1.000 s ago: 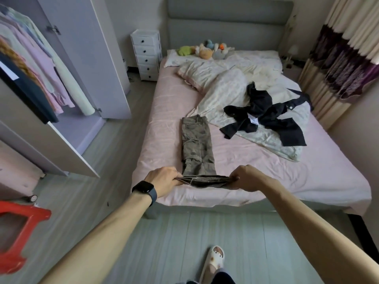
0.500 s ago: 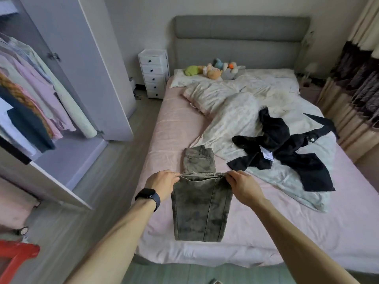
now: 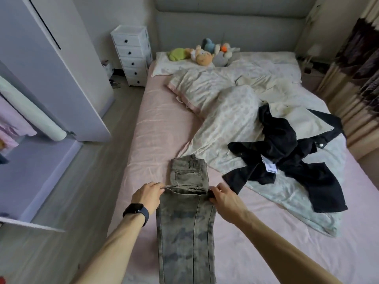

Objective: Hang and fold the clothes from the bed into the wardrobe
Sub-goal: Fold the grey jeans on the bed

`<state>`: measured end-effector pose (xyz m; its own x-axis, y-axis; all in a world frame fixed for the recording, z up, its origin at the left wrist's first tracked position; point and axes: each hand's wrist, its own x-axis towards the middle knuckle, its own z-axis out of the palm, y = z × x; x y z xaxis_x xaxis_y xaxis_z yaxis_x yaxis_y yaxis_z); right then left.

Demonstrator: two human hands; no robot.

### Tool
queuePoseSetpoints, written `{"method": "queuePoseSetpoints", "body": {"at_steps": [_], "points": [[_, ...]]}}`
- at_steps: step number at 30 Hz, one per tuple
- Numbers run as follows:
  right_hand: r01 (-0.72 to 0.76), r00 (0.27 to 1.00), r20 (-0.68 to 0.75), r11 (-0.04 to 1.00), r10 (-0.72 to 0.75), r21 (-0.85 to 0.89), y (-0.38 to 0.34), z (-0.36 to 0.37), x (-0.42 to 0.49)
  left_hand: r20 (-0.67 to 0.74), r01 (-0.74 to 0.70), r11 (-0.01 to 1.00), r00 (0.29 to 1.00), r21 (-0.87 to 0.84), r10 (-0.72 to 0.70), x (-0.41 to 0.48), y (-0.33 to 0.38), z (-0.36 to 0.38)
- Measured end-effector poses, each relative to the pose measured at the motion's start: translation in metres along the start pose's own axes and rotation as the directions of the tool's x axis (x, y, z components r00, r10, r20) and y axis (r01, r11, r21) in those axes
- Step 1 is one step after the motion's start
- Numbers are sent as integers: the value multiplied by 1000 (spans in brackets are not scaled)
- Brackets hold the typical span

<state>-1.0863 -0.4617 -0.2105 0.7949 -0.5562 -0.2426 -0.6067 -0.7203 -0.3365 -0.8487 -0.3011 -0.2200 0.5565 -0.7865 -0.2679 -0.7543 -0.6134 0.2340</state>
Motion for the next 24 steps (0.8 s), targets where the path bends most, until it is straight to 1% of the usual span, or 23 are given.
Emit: {"method": "queuePoseSetpoints", "body": {"at_steps": [3,5,8,10,12,17,18,22,24], "points": [[-81,996,-36,996,83,41,14,9,43,53,-29,999,998,-43,32,48,-3,13],[-105,992,-62,993,108,47,23,11,68,62,-39,996,997,-79,44,74,-2,19],[-154,985,-67,985,159,73,38,23,114,107,-44,994,993,-97,54,120,-8,35],[-189,978,-61,974,198,121,47,37,145,133,-49,994,989,-93,62,154,-16,49],[-210,972,-61,958,225,193,57,49,173,119,-56,995,991,-84,66,186,-21,62],[-240,948,-126,916,292,321,86,85,255,-20,-57,996,998,-75,55,270,-29,100],[-253,944,-122,910,307,328,95,98,273,-25,-45,996,999,-80,43,288,-31,113],[-266,946,-96,909,311,322,117,138,312,46,22,993,999,-118,-16,328,-38,154],[-297,937,-77,894,340,334,127,159,324,55,58,983,997,-176,-49,340,-43,176]]}}
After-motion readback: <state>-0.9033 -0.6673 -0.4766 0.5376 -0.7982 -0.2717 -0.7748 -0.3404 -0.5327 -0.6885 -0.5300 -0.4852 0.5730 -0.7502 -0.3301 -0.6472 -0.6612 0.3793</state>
